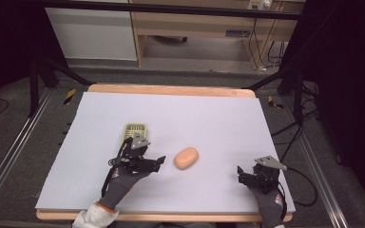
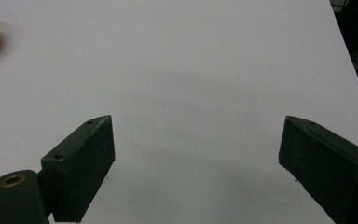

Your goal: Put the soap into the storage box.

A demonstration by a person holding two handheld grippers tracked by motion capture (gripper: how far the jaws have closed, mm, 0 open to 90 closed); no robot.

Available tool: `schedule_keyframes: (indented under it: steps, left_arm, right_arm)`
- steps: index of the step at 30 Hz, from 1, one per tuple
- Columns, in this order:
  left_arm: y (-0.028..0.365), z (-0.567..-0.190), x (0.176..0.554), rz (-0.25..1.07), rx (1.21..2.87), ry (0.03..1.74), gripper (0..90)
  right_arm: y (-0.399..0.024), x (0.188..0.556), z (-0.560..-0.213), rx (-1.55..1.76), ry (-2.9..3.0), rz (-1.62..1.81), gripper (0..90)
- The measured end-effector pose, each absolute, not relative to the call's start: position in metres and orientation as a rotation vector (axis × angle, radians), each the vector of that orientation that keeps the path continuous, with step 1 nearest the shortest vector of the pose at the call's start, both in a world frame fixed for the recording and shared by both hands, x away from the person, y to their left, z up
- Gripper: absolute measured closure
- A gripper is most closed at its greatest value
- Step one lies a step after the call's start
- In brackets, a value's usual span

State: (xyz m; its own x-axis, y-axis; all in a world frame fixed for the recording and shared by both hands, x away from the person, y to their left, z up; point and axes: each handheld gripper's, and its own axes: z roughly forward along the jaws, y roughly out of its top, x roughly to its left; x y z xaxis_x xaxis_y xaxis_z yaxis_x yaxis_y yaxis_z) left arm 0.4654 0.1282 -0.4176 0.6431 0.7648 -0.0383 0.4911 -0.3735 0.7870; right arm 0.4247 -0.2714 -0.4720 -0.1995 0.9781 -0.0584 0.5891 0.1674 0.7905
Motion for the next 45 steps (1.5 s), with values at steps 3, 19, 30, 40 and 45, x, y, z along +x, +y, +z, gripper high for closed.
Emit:
schedule_keyframes:
  steps: [3, 19, 30, 40, 45]
  left_arm:
    - [0.124, -0.418, 0.466, 0.426, 2.055, 0.974, 16.6]
    - [0.101, -0.421, 0.473, 0.395, 2.088, 0.945, 16.5]
    - [0.084, -0.423, 0.477, 0.373, 2.113, 0.922, 17.2]
    - [0.075, -0.425, 0.480, 0.357, 2.127, 0.908, 18.5]
    - [0.068, -0.428, 0.484, 0.355, 2.144, 0.903, 19.1]
  right_arm:
    - [-0.272, 0.425, -0.472, 1.482, 1.869, 0.863, 10.9]
    - [-0.269, 0.426, -0.472, 1.478, 1.881, 0.862, 10.9]
    - [-0.270, 0.426, -0.472, 1.479, 1.879, 0.866, 10.8]
    - [-0.270, 0.426, -0.472, 1.476, 1.883, 0.866, 10.9]
    - [-0.270, 0.426, -0.473, 1.479, 1.881, 0.868, 10.9]
